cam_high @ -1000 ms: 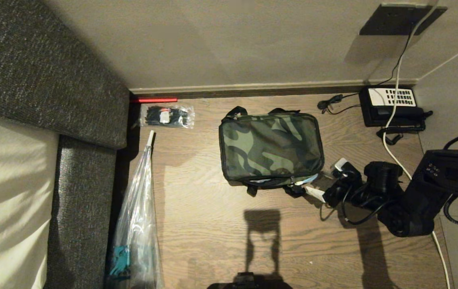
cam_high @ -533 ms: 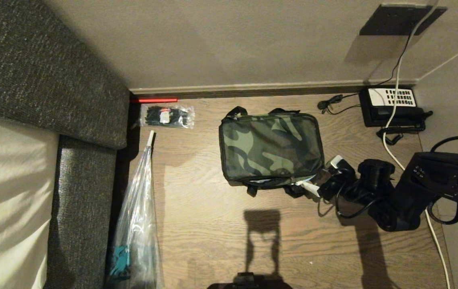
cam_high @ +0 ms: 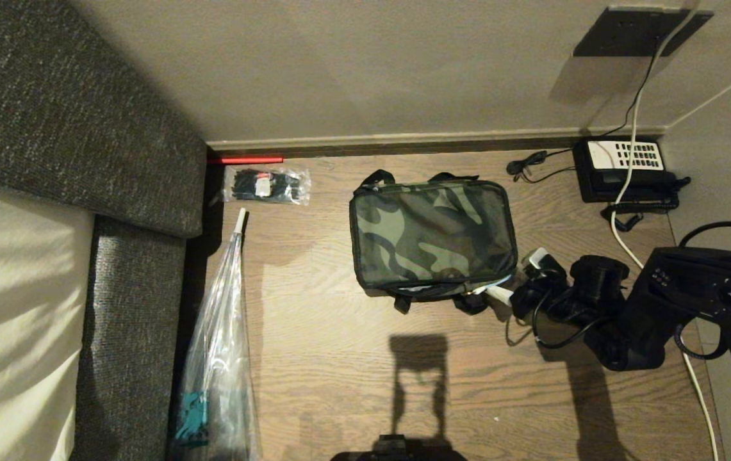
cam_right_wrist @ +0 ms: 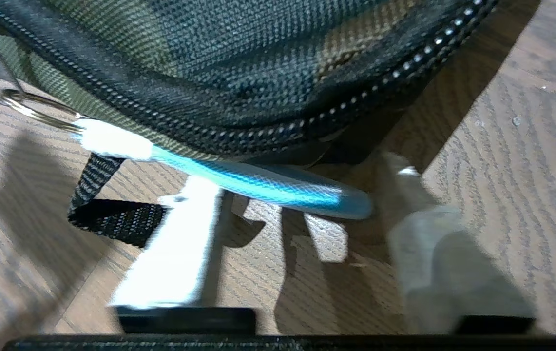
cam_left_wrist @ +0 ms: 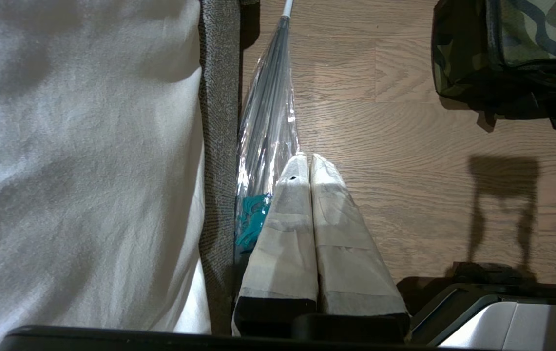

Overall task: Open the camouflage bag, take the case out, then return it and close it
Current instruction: Open the top of the storage box

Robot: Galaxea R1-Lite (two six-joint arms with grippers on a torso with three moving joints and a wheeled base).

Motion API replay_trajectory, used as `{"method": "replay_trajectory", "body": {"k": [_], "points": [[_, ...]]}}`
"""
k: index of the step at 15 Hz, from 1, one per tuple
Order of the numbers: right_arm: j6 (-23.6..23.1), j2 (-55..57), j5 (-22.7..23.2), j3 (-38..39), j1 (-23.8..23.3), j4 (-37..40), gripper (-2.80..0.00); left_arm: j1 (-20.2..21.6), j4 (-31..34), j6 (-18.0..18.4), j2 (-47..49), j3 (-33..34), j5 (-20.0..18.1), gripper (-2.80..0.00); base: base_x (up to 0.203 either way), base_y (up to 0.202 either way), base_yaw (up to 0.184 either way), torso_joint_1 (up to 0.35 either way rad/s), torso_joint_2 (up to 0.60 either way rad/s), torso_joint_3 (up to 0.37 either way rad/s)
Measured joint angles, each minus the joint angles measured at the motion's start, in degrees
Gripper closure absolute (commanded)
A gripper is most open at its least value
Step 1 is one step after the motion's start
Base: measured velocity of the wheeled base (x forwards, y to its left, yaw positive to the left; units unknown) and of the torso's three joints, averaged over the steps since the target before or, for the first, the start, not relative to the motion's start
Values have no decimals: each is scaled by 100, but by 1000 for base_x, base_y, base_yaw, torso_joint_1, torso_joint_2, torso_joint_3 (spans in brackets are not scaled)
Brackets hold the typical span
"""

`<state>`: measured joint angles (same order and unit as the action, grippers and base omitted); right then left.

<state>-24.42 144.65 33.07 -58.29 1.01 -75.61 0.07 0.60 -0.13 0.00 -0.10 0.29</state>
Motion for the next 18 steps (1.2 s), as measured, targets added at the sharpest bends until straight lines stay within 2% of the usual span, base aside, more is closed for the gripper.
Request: {"method": "replay_trajectory", "body": {"k": [5,11,15,18], "points": [[-49,-9,13,263,2,-38,0,0,2,0,0,0,0,0,0,0,0,0,0,0],[56,-466,142,1393,119,58,0,0,0,-2,0,0,1,0,0,0,0,0,0,0],[762,-960,239,2089,379,259,0,0,2,0,0,0,3,0,0,0,0,0,0,0],[885,-1235,188,2445,593,657,0,0,2,-2,0,0,0,0,0,0,0,0,0,0]]}}
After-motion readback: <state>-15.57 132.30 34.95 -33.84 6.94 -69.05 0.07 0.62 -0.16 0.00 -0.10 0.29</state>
